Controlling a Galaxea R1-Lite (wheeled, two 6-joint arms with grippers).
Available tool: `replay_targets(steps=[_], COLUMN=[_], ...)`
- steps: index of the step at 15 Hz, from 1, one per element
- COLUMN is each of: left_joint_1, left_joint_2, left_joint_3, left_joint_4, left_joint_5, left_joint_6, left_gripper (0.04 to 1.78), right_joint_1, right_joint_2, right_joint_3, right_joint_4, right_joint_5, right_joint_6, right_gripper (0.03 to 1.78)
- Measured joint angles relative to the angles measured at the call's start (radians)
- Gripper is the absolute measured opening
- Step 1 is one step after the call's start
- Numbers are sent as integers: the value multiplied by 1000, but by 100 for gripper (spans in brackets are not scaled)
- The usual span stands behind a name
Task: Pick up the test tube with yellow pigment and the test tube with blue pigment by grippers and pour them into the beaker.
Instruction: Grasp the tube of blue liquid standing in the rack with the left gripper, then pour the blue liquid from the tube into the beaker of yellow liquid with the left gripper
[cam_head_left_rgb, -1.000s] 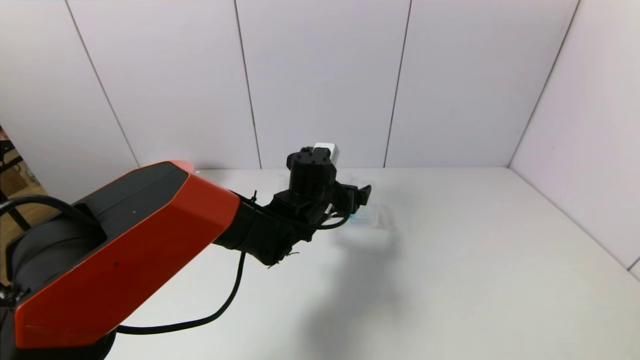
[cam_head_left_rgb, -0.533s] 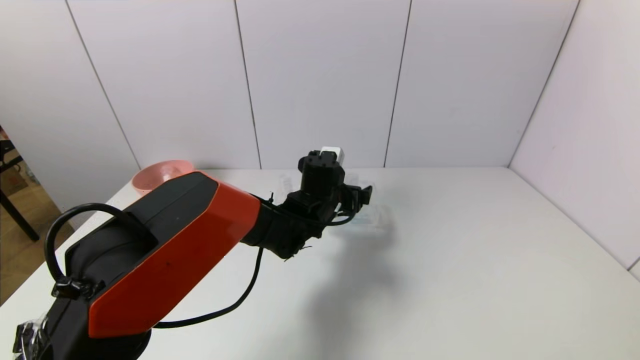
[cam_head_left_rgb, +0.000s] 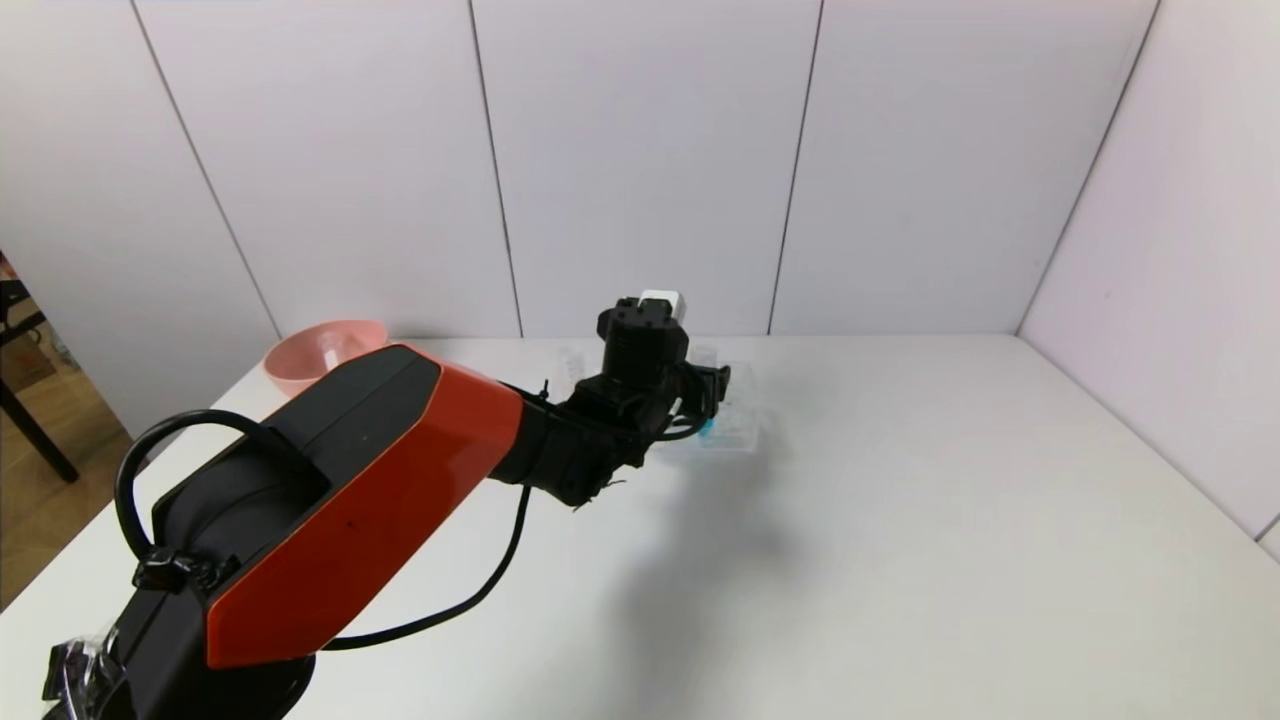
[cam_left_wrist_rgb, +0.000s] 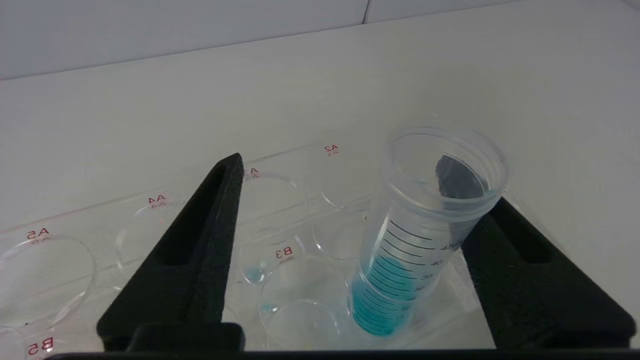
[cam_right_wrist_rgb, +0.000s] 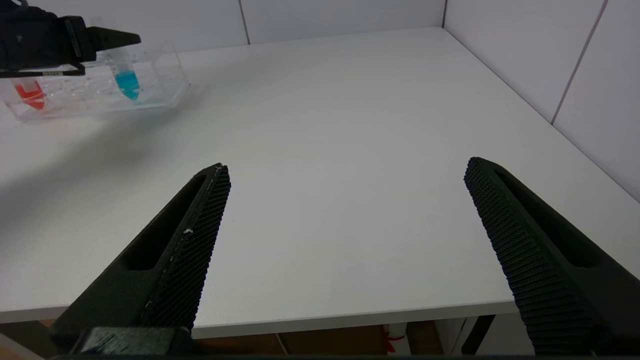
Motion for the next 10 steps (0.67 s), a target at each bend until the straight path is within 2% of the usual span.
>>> replay_targets(steps=[3, 5, 10], left_joint_1=[-3, -3, -8], left_joint_2=[-10, -20, -53], left_joint_3=[6, 9, 7], left_joint_4=[11, 21, 50], left_joint_5=[-2, -1, 9], left_joint_6=[4, 6, 31], left_gripper=[73, 49, 46], right_joint_1=[0, 0, 0], right_joint_2=[0, 0, 0], right_joint_3=[0, 0, 0], right_joint_4=[0, 0, 0], right_joint_5=[0, 0, 0], right_joint_6=[0, 0, 0], right_gripper=[171, 171, 171])
